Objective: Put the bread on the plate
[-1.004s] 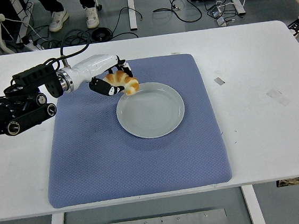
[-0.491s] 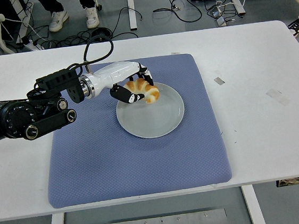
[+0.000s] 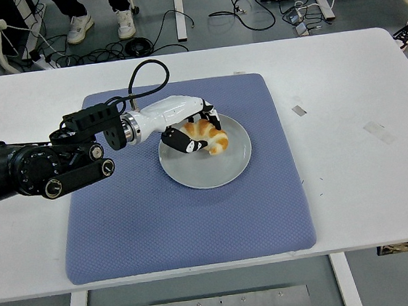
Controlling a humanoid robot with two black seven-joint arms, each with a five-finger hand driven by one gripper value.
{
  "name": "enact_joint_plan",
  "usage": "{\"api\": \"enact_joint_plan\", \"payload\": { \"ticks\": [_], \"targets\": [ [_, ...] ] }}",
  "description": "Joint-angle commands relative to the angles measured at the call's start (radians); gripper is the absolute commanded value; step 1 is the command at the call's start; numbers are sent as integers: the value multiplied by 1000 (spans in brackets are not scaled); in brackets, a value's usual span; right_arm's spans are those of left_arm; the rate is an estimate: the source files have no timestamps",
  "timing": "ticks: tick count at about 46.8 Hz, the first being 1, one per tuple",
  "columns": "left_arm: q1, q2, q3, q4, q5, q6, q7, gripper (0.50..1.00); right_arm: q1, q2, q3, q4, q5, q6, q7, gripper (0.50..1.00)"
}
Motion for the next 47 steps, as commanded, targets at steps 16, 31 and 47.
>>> {"api": "enact_joint_plan", "payload": {
  "ticks": [16, 31, 47],
  "targets": [
    [-11, 7, 0, 2, -8, -11, 3, 852, 0, 0, -1, 0, 0, 0, 0, 1000],
    [-28, 9, -6, -1, -17, -26, 1, 971, 0, 0, 1, 0, 0, 0, 0, 1000],
    [-143, 22, -17, 6, -216, -35, 1, 980, 0, 0, -1, 0, 0, 0, 0, 1000]
  ]
}}
